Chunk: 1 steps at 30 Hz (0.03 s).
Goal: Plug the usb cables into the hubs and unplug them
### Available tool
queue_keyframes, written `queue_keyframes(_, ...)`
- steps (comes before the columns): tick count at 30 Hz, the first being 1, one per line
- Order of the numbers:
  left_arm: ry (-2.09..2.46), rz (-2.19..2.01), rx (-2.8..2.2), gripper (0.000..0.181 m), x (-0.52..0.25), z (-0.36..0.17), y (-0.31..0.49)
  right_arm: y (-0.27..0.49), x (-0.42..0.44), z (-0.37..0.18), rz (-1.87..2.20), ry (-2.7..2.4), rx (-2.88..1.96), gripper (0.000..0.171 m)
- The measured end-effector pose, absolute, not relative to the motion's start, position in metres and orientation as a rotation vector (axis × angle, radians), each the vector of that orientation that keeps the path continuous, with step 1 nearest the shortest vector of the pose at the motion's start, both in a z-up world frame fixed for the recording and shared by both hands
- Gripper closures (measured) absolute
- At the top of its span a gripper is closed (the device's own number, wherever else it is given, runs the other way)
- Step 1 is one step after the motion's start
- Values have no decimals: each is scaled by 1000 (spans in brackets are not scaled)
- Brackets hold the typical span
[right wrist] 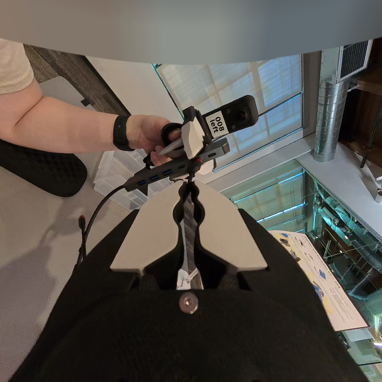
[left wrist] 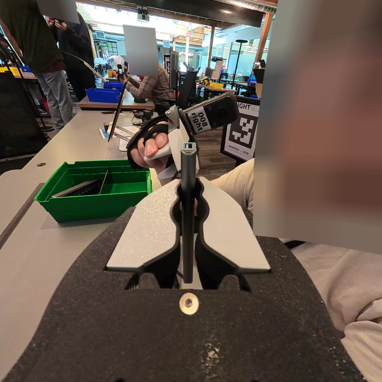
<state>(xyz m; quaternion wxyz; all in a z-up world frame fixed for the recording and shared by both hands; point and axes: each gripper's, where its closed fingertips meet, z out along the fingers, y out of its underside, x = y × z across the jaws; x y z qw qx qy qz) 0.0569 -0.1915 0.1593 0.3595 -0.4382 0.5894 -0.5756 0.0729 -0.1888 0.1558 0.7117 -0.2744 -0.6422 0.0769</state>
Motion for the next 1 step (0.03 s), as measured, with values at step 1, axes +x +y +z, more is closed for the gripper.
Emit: queue_keyframes(1,1525,-1483,-1128,171,57,159,-192,-189,73,155,174,-1430,-606,167)
